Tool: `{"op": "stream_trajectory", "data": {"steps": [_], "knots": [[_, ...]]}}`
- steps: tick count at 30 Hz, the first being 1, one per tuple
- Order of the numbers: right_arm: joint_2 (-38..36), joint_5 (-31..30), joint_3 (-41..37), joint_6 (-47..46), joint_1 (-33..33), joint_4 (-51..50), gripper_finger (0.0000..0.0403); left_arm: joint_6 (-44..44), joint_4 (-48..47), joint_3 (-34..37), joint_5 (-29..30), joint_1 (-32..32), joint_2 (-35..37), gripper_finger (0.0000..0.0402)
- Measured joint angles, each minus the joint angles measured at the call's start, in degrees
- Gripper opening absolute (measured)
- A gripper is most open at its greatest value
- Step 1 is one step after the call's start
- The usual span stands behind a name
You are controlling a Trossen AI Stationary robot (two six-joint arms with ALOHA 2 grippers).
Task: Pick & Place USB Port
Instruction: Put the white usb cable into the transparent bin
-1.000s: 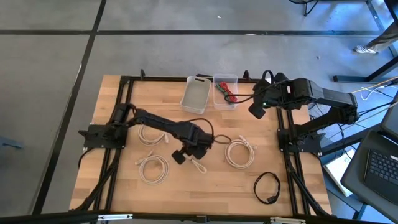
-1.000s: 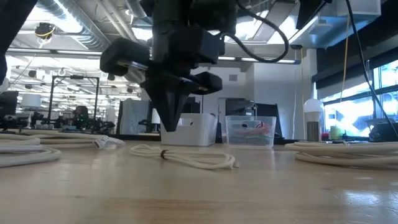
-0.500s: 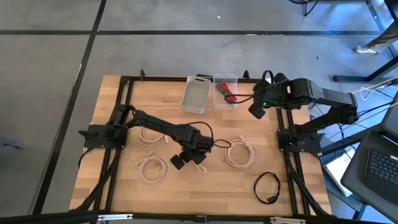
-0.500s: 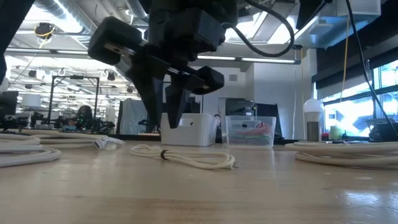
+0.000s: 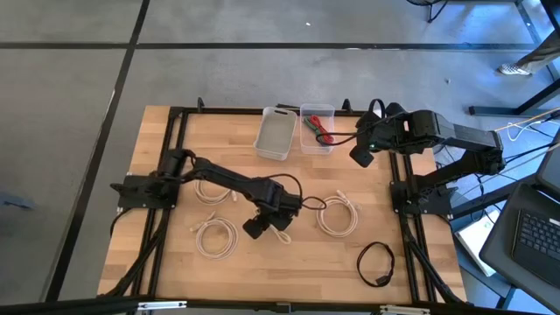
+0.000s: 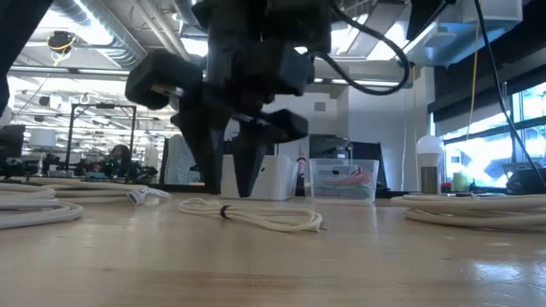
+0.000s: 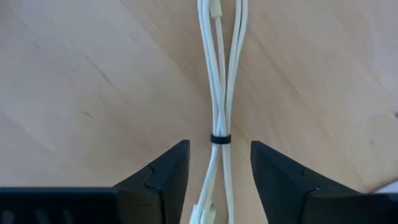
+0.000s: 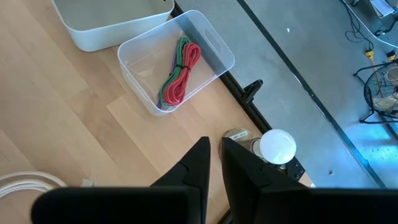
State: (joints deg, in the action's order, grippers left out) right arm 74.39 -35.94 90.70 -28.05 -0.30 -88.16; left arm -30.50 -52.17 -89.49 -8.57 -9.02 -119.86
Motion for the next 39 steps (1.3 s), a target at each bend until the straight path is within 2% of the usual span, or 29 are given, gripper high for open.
{"op": "stream_trajectory", "data": {"steps": [9, 12, 15, 16, 23, 27, 32, 35, 39], "knots": [[0.0, 0.0, 0.0, 0.0, 0.0, 0.0, 0.0043, 2.1, -0.4, -0.4, -0.2, 0.0, -3.7, 0.0158], [0.0, 0.0, 0.0, 0.0, 0.0, -0.1, 0.0043, 1.8, -0.2, -0.3, 0.3, 0.0, -4.0, 0.0114], [0.0, 0.0, 0.0, 0.0, 0.0, -0.1, 0.0043, 1.5, -0.1, -0.3, 0.5, 0.2, -4.1, 0.0034], [0.0, 0.0, 0.0, 0.0, 0.0, -0.1, 0.0043, 2.2, -0.1, -0.3, 0.2, 0.4, -4.1, 0.0020], [0.0, 0.0, 0.0, 0.0, 0.0, -0.1, 0.0043, 4.5, -0.6, 0.1, 1.7, 0.8, -2.3, 0.0006], [0.0, 0.0, 0.0, 0.0, 0.0, -0.2, 0.0043, 6.7, -4.2, -0.8, 6.7, 2.2, 3.8, 0.0005], [0.0, -0.1, 0.0, 0.0, 0.0, -0.1, 0.0043, 13.6, -4.8, -1.2, 9.2, 5.5, 14.7, 0.0004], [0.0, -0.3, 0.0, 0.0, 0.0, 0.6, 0.0043, 17.4, -0.6, -1.2, 8.8, 8.7, 21.9, 0.0004], [0.0, -0.3, 0.0, 0.0, 0.0, 3.0, 0.0043, 20.2, 14.6, 1.3, 9.1, 13.8, 29.7, 0.0002]]}}
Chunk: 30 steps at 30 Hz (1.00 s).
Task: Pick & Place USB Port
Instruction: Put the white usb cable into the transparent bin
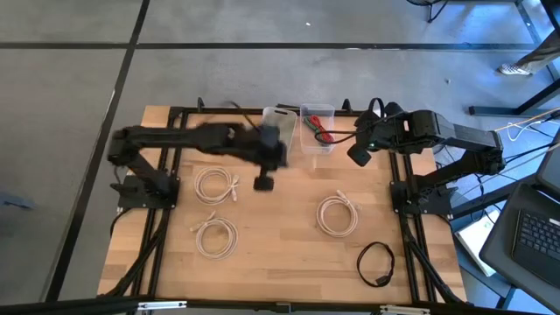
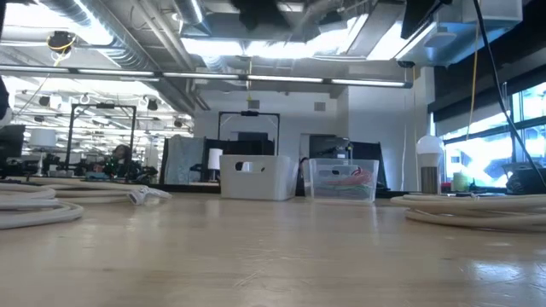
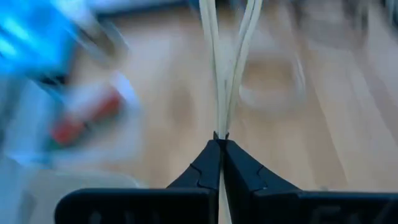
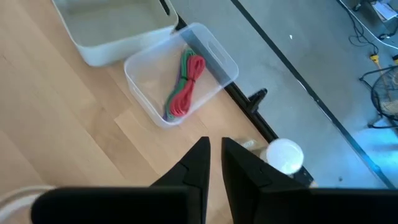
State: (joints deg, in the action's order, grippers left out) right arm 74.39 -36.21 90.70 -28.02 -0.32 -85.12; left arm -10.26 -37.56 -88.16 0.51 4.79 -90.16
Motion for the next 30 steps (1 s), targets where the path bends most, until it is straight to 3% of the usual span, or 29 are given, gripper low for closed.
{"op": "stream_trajectory", "data": {"steps": [2, 6, 10, 13, 17, 20, 30], "knots": [[0.0, 0.0, 0.0, 0.1, 0.0, 1.2, 0.0043, 0.1, 9.9, 2.0, -1.3, 2.9, 3.2, 0.0002], [0.0, 0.2, 0.0, 2.8, 0.0, 7.2, 0.0043, 0.9, 29.8, 8.1, -10.0, 10.4, 6.9, 0.0002], [0.0, 2.3, 0.0, 10.9, 0.0, 20.7, 0.0043, 9.7, 46.0, 14.2, -24.5, 18.2, 7.1, 0.0002], [0.0, 5.4, 0.0, 19.1, 0.0, 33.6, 0.0043, 17.0, 55.6, 17.3, -31.2, 21.6, 6.0, 0.0002], [0.0, 8.5, 0.0, 29.1, -0.4, 48.7, 0.0047, 19.4, 60.9, 18.3, -35.4, 22.8, 5.2, 0.0002], [0.0, 11.3, 0.0, 31.5, -1.9, 55.3, 0.0069, 17.8, 61.8, 18.2, -35.8, 22.8, 5.2, 0.0002], [2.7, 22.4, 0.0, 26.7, -8.2, 59.8, 0.0168, 16.5, 63.6, 18.2, -36.3, 24.0, 5.2, 0.0002]]}}
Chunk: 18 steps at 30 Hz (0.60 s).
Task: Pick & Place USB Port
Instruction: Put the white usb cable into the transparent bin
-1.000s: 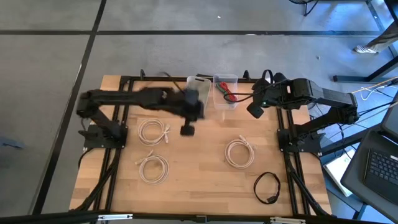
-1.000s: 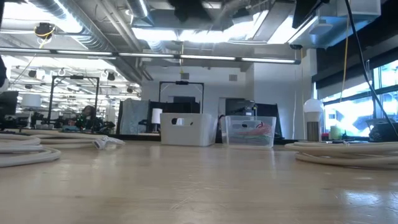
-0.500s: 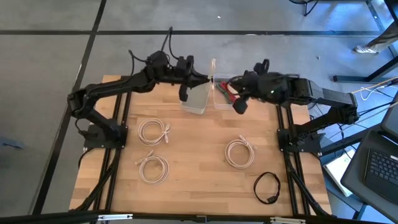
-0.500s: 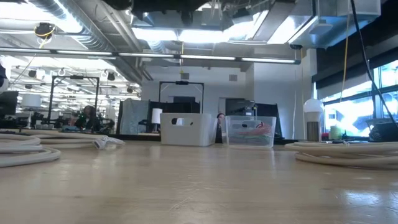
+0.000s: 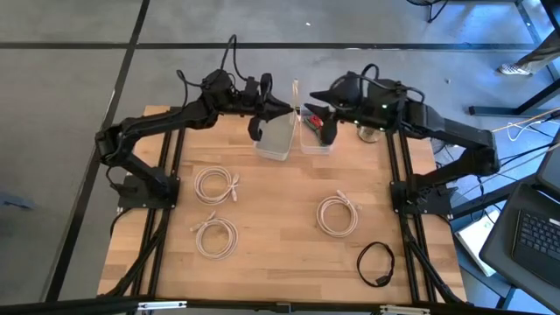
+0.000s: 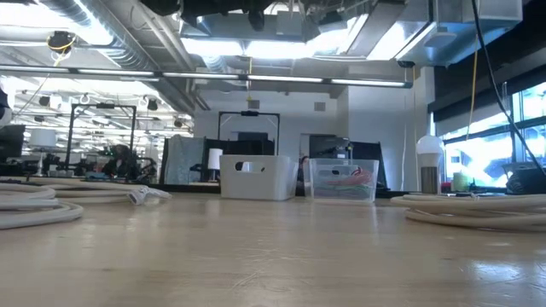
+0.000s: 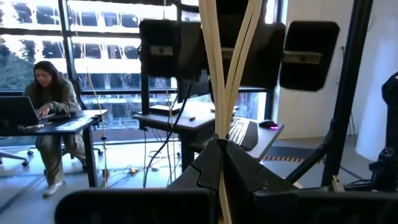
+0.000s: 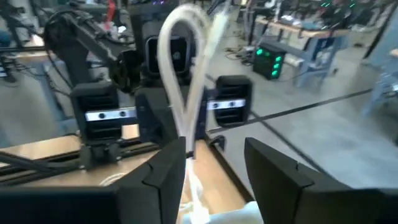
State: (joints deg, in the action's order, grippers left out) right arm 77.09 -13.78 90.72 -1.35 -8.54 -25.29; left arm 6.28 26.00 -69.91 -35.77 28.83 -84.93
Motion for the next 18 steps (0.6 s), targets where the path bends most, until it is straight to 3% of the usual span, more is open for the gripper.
{"op": "stream_trajectory", "data": {"steps": [5, 18], "knots": [[2.8, 3.7, 0.0, -1.0, -0.3, 2.5, 0.0172, 0.0, 0.0, 0.0, -0.5, 0.7, 0.0, 0.0003], [8.1, 5.0, 0.0, 4.8, -0.3, 10.5, 0.0136, 0.4, -0.5, 0.0, -2.9, 0.7, 0.0, 0.0003]]}}
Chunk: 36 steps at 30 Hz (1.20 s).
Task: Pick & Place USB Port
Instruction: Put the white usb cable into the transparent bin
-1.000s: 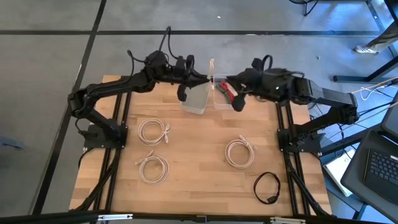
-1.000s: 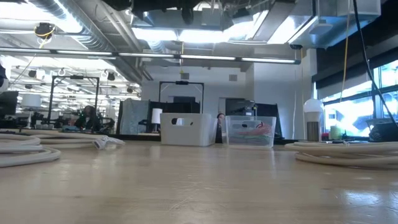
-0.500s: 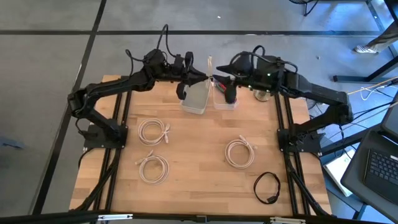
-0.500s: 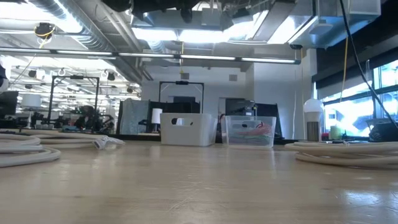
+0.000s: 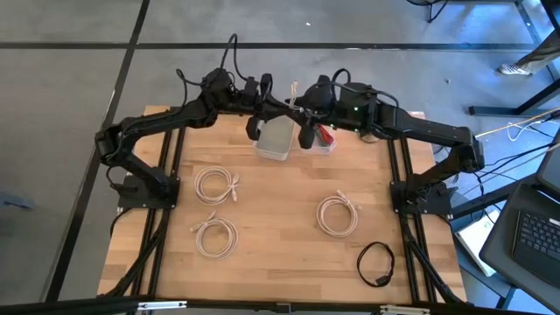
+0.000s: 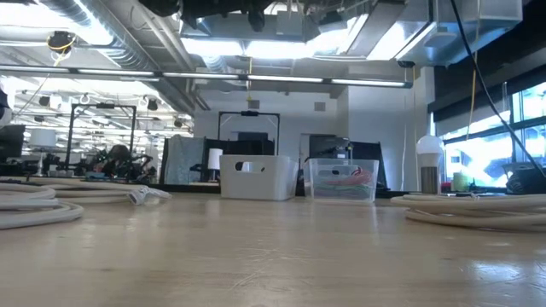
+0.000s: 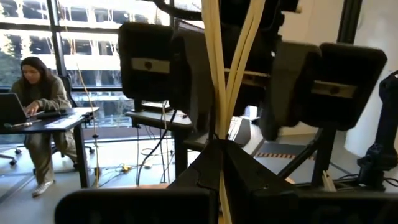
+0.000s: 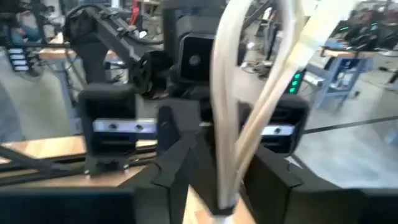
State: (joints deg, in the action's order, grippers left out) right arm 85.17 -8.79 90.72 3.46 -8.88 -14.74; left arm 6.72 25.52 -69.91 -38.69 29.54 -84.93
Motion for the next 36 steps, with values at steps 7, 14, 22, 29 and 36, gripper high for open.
{"op": "stream_trajectory", "data": {"steps": [7, 14, 22, 29, 36], "knots": [[-0.3, -0.6, 0.0, 1.9, 0.0, -0.2, 0.0016, -0.8, 0.0, -0.1, 0.1, -0.5, 0.0, 0.0023], [-2.9, -8.9, 0.1, 3.2, 0.0, -6.8, 0.0011, -1.5, -0.6, -0.1, 0.3, -0.7, 0.0, 0.0082], [-9.2, -20.8, 6.5, -13.5, -2.2, -35.5, 0.0011, -0.5, -3.4, -0.1, 0.5, 2.9, 1.3, 0.0144], [-7.7, -8.2, 3.8, -25.4, -15.2, -44.5, 0.0011, -0.9, -3.1, -0.1, 0.6, 4.1, 1.6, 0.0153], [1.3, 12.6, 0.8, -22.2, -28.5, -36.0, 0.0011, 0.1, -3.1, -0.1, 0.2, 3.9, 1.7, 0.0144]]}}
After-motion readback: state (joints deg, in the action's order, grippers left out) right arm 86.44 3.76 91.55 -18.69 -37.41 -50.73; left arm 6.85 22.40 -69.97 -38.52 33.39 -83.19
